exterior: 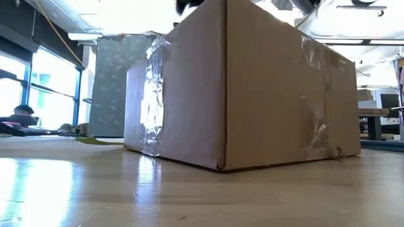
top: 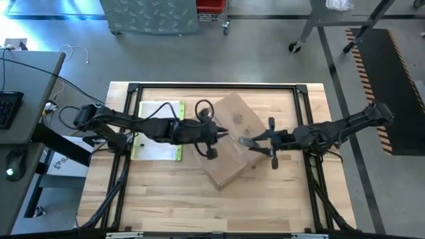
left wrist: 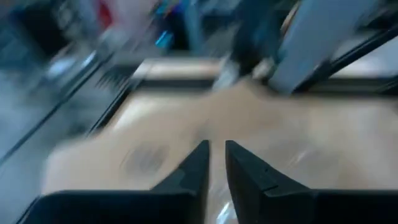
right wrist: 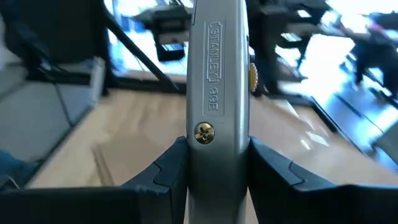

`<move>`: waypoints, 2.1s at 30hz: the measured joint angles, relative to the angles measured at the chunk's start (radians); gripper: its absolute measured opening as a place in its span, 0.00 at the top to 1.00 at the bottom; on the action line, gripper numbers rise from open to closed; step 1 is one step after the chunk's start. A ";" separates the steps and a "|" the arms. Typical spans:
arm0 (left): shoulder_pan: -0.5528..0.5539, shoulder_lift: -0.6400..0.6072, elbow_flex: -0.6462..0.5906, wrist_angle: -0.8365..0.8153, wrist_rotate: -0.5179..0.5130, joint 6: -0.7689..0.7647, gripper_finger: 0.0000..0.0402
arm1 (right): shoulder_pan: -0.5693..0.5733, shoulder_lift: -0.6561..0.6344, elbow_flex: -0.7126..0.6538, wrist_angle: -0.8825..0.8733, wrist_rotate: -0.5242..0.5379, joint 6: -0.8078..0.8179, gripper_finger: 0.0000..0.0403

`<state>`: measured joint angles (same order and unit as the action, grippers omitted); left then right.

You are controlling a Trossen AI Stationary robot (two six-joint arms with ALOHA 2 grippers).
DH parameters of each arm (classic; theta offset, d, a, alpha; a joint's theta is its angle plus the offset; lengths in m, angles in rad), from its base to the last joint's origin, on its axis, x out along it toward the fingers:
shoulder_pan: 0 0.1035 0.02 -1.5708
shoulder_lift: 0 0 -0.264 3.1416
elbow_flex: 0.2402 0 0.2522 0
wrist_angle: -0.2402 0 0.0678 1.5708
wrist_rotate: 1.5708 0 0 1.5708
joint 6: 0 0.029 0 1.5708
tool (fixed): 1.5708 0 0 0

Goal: Unpack boxes
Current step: Open the cardboard box using the silver cutter

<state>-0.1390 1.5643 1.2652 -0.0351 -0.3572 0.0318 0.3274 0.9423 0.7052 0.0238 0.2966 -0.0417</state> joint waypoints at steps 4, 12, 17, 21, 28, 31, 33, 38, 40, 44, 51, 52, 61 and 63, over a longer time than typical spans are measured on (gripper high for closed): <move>0.001 0.050 0.001 0.169 0.126 0.127 0.72 | 0.000 0.054 0.000 0.148 -0.084 -0.054 0.72; -0.028 0.123 0.000 0.460 0.318 0.338 0.46 | 0.006 0.130 0.000 0.358 -0.136 -0.142 0.72; -0.042 0.124 0.000 0.514 0.324 0.364 0.45 | 0.015 0.130 0.000 0.404 -0.130 -0.171 0.72; -0.042 0.124 0.002 0.508 0.349 0.349 0.45 | 0.029 0.124 0.000 0.411 -0.104 -0.205 0.72; -0.041 0.108 0.003 0.472 0.375 0.336 0.45 | 0.054 0.055 0.000 0.292 0.001 -0.198 0.72; -0.042 0.108 0.004 0.507 0.378 0.335 0.45 | 0.054 0.059 0.000 0.281 -0.005 -0.187 0.72; -0.042 0.112 0.004 0.537 0.379 0.327 0.45 | 0.054 0.071 0.001 0.292 -0.009 -0.186 0.72; -0.038 0.117 0.004 0.595 0.369 0.310 0.45 | 0.051 0.112 0.000 0.288 -0.011 -0.180 0.72; -0.038 0.119 0.004 0.594 0.357 0.300 0.45 | 0.051 0.119 0.000 0.314 -0.009 -0.180 0.72; -0.033 0.120 0.004 0.594 0.355 0.278 0.45 | 0.052 0.137 0.000 0.350 -0.012 -0.184 0.72; -0.033 0.120 0.004 0.599 0.377 0.272 0.54 | 0.052 0.138 0.000 0.344 -0.008 -0.184 0.72; -0.032 0.120 0.004 0.600 0.376 0.268 0.57 | 0.052 0.138 0.000 0.344 -0.008 -0.184 0.72; -0.025 0.120 0.004 0.586 0.382 0.252 0.73 | 0.052 0.138 0.000 0.312 0.029 -0.183 0.69; -0.023 0.113 0.003 0.566 0.359 0.241 0.73 | 0.052 0.137 0.001 0.285 0.061 -0.188 0.65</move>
<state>-0.1619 1.6776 1.2686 0.5309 0.0018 0.2726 0.3794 1.0794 0.7060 0.3086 0.3577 -0.2295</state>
